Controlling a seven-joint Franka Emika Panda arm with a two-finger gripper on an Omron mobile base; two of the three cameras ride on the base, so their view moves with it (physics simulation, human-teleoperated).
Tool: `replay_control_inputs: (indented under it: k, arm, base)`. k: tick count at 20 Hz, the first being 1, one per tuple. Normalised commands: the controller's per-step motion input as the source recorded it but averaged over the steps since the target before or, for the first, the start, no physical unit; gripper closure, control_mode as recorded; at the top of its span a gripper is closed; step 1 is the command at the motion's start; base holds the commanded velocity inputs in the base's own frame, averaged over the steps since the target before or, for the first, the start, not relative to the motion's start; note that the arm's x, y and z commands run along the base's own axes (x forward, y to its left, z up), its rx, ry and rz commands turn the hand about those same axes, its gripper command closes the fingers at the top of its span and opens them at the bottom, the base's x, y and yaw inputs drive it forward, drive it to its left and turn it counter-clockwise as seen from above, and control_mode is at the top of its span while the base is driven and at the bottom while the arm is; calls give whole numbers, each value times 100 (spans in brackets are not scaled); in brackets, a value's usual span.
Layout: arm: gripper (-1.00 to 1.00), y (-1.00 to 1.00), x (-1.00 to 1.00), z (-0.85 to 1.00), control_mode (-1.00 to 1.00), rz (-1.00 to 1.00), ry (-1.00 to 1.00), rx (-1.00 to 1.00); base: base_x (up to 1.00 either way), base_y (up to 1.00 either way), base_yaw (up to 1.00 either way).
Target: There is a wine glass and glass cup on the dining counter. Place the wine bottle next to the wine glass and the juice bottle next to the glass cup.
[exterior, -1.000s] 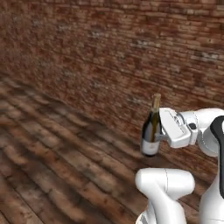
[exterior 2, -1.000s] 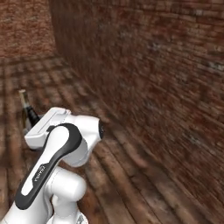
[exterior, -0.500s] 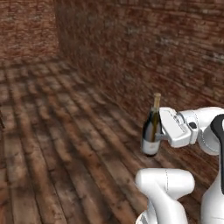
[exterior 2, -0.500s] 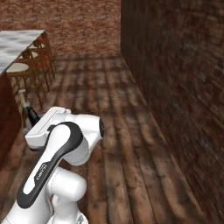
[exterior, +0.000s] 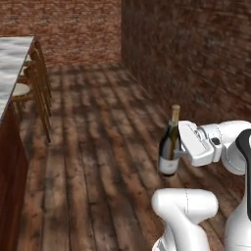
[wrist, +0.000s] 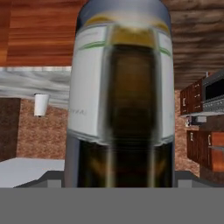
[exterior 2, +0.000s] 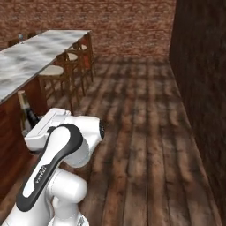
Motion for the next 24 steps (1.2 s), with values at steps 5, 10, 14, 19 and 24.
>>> replay_control_inputs:
  k: [5,10,14,19,24]
  arm:
    - [100,0,0,0,100,0,0,0]
    - [100,0,0,0,100,0,0,0]
    - [100,0,0,0,100,0,0,0]
    - [100,0,0,0,100,0,0,0]
    - [100,0,0,0,100,0,0,0]
  base:
    - [100,0,41]
    - [94,0,42]
    - [81,0,42]
    - [78,0,39]
    - [96,-4,35]
